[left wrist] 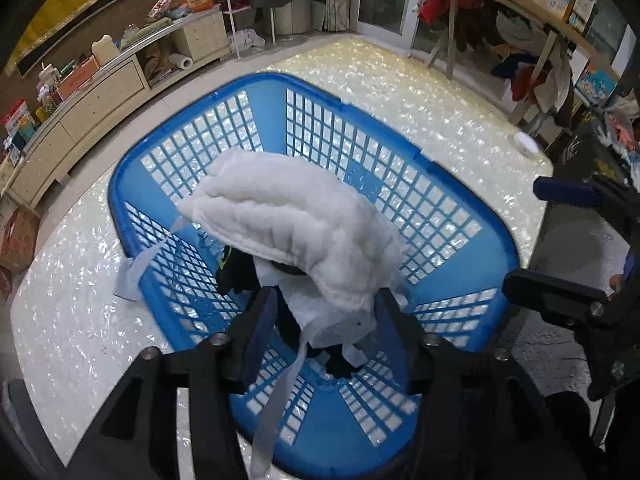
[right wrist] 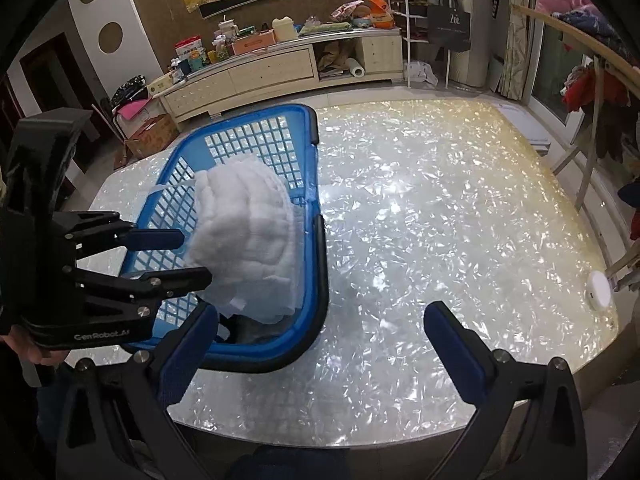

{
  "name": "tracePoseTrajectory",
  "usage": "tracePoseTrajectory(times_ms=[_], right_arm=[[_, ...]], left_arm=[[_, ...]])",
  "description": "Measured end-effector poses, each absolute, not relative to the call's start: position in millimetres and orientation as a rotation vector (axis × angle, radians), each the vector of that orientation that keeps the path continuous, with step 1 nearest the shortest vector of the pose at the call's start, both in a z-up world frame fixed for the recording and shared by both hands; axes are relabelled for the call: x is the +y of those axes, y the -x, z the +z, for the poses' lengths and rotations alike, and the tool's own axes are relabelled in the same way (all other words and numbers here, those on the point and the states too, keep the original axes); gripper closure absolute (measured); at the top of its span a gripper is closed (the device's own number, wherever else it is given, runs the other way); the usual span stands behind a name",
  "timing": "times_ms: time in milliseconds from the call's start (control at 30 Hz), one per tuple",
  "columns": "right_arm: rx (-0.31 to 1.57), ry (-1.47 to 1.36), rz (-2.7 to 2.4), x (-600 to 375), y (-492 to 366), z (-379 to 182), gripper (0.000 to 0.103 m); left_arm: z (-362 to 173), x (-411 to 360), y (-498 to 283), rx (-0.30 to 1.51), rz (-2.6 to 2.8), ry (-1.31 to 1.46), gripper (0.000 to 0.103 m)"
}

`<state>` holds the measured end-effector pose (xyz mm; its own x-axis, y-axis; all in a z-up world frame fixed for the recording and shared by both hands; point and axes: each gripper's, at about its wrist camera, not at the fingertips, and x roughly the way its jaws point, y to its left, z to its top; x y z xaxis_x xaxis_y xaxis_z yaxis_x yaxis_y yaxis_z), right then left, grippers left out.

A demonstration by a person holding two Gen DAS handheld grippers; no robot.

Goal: Organize soft objects
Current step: 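Carry the white glove over the basket and release it with the left gripper, then move the right gripper to the light blue cloth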

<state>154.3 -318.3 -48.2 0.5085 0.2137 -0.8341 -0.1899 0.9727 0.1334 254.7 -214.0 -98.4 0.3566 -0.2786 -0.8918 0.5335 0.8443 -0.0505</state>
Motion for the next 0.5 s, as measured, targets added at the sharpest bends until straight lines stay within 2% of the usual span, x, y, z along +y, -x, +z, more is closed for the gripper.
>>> tracePoseTrajectory(times_ms=[67,200,500], right_arm=[[0.999,-0.013,0.243,-314.0,-151.0,-41.3,0.000],[0.977,0.013,0.248,-302.7,-143.0,-27.3,0.000],[0.929,0.080,0.274,-263.8,-130.5,-0.9,0.000]], left_arm=[[-90.8,-207.7,-251.1,1.073,-0.531,-0.249,0.045],[-68.3,-186.6,-239.8,1.024,-0.507,-0.206,0.019],[-32.7,-139.4,-209.5,0.933,-0.483,-0.173,0.016]])
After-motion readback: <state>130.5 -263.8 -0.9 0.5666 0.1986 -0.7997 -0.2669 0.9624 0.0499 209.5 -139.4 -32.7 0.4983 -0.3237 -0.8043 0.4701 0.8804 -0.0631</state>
